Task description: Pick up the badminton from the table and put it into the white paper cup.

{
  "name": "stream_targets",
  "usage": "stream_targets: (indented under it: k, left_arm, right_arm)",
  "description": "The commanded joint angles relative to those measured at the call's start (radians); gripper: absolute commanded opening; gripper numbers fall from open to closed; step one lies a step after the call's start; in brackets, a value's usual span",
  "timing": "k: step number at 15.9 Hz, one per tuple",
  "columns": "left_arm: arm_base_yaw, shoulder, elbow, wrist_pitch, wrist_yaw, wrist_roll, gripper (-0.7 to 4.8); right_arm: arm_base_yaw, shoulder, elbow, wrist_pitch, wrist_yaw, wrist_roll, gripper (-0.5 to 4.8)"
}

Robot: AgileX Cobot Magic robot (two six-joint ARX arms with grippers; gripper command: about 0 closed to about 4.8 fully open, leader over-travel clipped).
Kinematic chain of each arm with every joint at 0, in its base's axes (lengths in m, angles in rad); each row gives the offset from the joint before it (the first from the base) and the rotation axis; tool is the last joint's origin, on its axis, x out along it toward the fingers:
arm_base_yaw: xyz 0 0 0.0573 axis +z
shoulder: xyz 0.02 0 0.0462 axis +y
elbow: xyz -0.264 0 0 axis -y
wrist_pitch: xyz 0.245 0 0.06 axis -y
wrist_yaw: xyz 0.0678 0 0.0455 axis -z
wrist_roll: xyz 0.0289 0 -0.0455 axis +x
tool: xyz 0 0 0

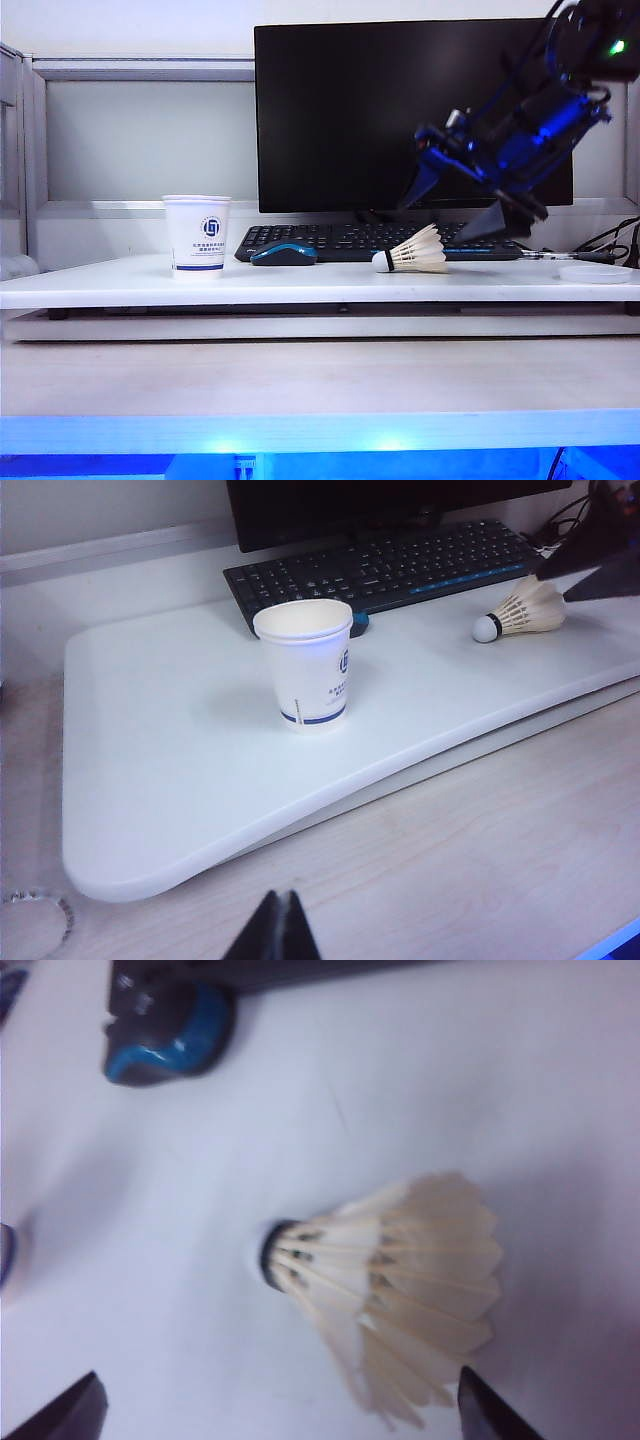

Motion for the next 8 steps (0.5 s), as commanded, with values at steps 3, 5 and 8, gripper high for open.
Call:
stream_targets:
  k: [3,5,8]
  left_arm:
    - [0.000,0.000,0.007,0.005,0.002,0.002,-0.06]
    - [0.001,0.000,0.007,0.003,0.001,0.002,-0.06]
    - [0.000,0.000,0.007,0.003,0.002,0.002,-0.06]
  right_arm:
    - [0.001,0.056,0.017,0.068,-0.026,0.029,4.79]
    - [0.001,0.057,0.017,0.093,-0.024,0.029,3.74]
    - [0.001,0.057,0.017,0.112,-0.024,0.029,2.11]
